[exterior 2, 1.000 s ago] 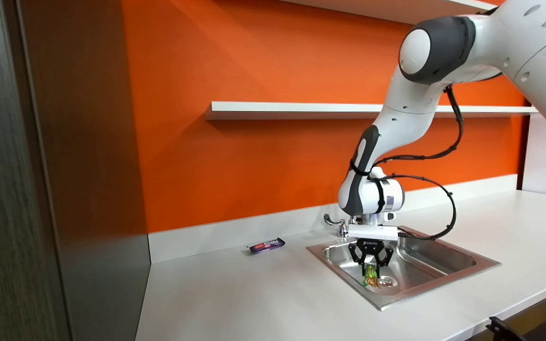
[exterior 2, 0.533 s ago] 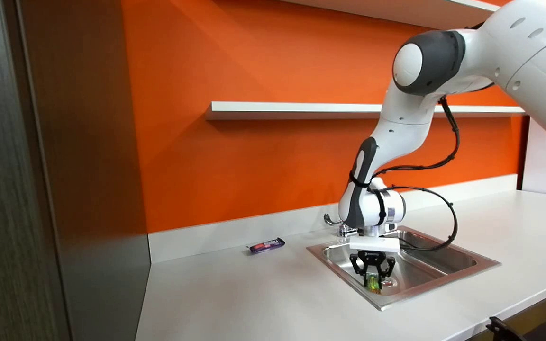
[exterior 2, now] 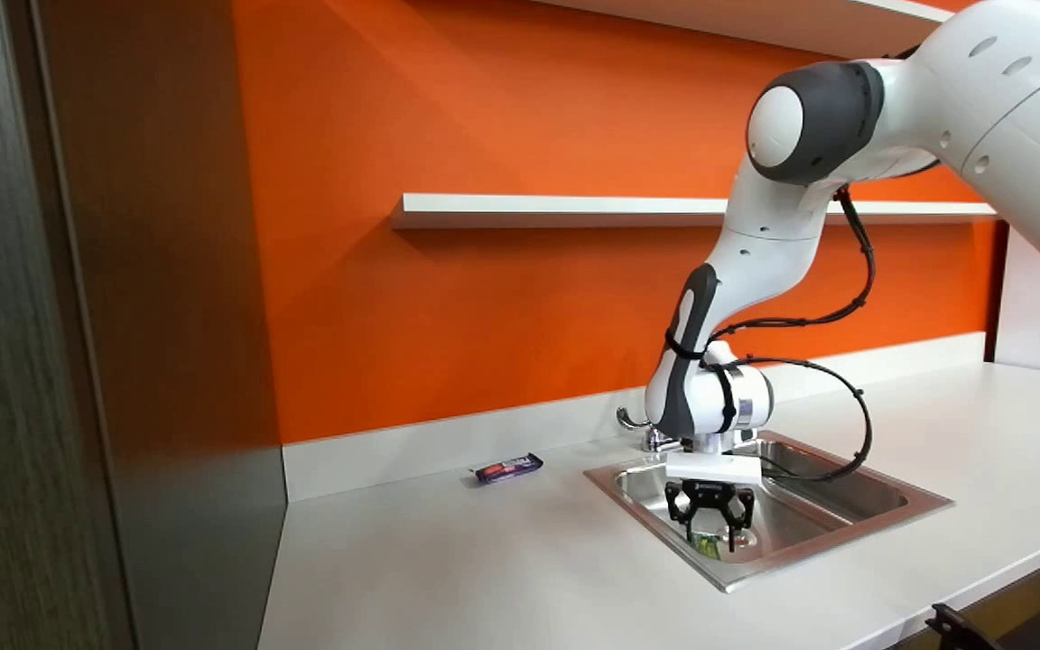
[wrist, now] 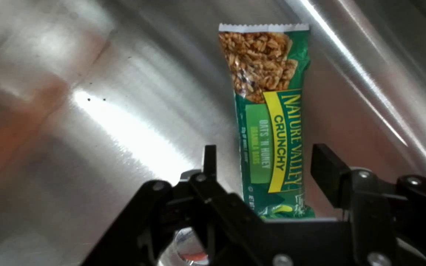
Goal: Place the green bar in the sink
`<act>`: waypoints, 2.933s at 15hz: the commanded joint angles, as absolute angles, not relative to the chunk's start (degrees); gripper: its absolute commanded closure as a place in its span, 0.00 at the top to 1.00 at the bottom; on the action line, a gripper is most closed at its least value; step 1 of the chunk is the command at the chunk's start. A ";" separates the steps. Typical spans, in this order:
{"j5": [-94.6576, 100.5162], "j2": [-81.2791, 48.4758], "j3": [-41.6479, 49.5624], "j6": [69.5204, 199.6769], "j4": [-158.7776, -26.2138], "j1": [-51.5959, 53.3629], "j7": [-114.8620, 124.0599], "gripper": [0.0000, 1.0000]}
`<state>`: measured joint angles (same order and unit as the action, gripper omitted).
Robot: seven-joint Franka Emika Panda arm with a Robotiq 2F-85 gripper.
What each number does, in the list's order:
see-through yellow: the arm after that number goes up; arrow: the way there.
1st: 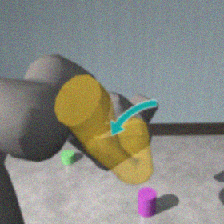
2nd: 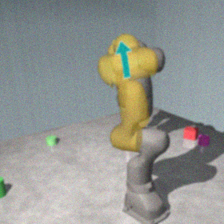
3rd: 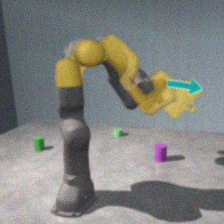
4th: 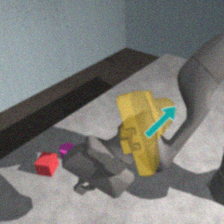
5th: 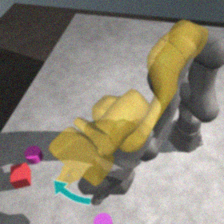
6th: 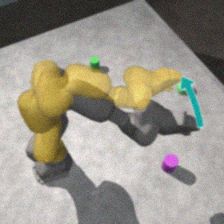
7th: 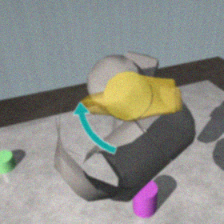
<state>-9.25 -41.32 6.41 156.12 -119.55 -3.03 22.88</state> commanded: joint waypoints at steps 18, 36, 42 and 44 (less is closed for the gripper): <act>-5.80 -25.40 8.03 160.53 -134.36 2.43 18.29 1.00; 14.09 2.45 5.58 156.44 -158.57 7.54 23.92 1.00; 10.53 7.84 0.64 151.62 -158.99 5.56 21.54 1.00; 9.93 9.44 -0.41 149.98 -159.02 5.00 21.08 1.00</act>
